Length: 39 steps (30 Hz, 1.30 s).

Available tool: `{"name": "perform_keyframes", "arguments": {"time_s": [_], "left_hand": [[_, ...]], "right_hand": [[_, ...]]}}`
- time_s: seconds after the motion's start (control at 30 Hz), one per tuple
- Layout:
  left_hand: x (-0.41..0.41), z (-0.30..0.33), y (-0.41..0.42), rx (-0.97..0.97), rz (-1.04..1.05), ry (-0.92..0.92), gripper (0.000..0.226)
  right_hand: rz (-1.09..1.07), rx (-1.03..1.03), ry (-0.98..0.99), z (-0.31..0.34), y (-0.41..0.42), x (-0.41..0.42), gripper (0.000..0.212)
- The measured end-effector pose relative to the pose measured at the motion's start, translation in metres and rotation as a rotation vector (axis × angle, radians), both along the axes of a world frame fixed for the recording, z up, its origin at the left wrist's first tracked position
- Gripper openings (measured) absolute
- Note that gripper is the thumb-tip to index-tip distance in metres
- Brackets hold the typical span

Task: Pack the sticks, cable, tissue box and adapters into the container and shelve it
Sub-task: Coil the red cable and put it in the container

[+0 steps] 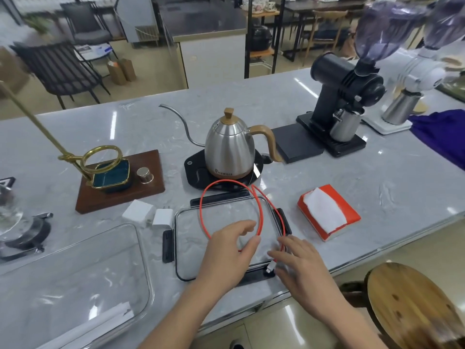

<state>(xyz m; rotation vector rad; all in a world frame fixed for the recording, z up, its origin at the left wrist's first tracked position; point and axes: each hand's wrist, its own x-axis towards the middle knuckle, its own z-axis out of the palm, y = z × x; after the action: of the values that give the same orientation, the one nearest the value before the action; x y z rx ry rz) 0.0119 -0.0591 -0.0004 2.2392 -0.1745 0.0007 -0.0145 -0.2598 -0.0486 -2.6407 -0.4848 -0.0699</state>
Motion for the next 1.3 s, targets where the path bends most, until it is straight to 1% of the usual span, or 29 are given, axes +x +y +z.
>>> {"name": "perform_keyframes", "arguments": {"time_s": [0.17, 0.27, 0.37, 0.47, 0.6, 0.7, 0.87, 0.93, 1.13, 1.2, 1.3], "left_hand": [[0.009, 0.002, -0.012, -0.164, 0.054, 0.064, 0.022], [0.012, 0.004, -0.017, -0.234, 0.083, 0.071, 0.022], [0.014, 0.003, -0.017, -0.287, 0.083, 0.112, 0.020], [0.014, 0.002, -0.013, -0.372, 0.108, 0.127, 0.018], [0.010, 0.010, -0.007, -0.448, 0.137, 0.134, 0.025], [0.004, 0.014, -0.004, -0.505, 0.132, 0.136, 0.028], [-0.005, 0.026, -0.005, -0.748, 0.149, 0.159, 0.025], [-0.008, 0.031, -0.005, -0.805, 0.139, 0.148, 0.024], [-0.016, 0.037, -0.007, -0.852, 0.080, 0.129, 0.024], [-0.019, 0.036, -0.008, -0.873, 0.079, 0.142, 0.025], [-0.023, 0.037, -0.009, -0.878, 0.111, 0.154, 0.025]], "right_hand": [[0.041, 0.058, -0.018, -0.001, 0.000, 0.005, 0.021], [0.063, 0.061, -0.015, -0.004, 0.000, 0.009, 0.012], [0.065, 0.078, -0.016, -0.008, 0.000, 0.011, 0.008], [0.064, 0.144, -0.015, -0.008, -0.001, 0.011, 0.009], [0.059, 0.316, 0.006, 0.003, -0.001, 0.007, 0.005], [0.036, 0.428, 0.001, 0.023, 0.005, 0.004, 0.006], [0.018, 0.571, 0.003, 0.053, 0.017, 0.002, 0.006], [0.022, 0.667, 0.031, 0.063, 0.023, 0.000, 0.007], [-0.038, 0.870, 0.195, 0.076, 0.041, -0.004, 0.010], [-0.060, 0.947, 0.250, 0.079, 0.047, -0.004, 0.006], [-0.087, 1.067, 0.312, 0.085, 0.054, -0.004, 0.009]]}}
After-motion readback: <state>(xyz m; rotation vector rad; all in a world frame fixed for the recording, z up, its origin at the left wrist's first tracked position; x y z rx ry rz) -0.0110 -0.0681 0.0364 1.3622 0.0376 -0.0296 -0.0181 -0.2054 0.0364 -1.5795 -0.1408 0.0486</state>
